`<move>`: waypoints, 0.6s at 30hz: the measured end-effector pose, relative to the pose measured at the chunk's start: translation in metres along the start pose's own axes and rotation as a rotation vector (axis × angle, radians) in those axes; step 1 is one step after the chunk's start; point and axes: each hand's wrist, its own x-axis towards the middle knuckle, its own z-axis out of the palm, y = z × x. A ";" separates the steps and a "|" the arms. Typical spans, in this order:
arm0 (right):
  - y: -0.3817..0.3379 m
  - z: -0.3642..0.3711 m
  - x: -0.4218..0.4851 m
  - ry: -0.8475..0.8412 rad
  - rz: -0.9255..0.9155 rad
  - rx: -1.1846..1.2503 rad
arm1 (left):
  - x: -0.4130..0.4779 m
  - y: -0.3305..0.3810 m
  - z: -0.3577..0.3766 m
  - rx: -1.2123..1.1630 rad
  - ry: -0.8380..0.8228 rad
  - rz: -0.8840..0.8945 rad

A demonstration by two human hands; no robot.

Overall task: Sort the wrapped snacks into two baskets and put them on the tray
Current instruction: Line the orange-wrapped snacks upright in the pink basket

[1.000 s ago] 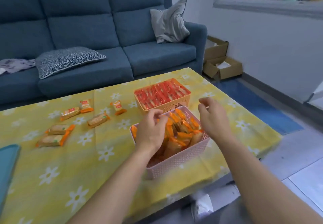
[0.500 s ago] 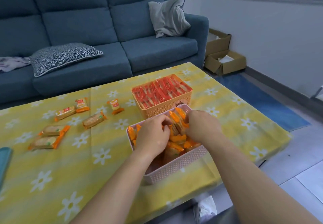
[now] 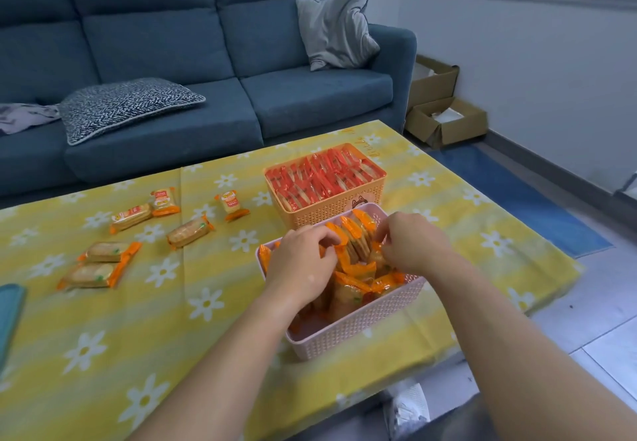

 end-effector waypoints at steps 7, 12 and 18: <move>0.010 -0.019 0.002 0.189 -0.009 0.320 | 0.004 -0.004 -0.004 -0.173 0.079 -0.099; 0.011 -0.013 -0.003 -0.186 -0.111 0.146 | 0.003 -0.003 0.003 -0.106 0.017 -0.015; 0.006 -0.008 -0.005 -0.224 -0.180 -0.214 | 0.004 -0.007 0.008 -0.162 0.033 -0.037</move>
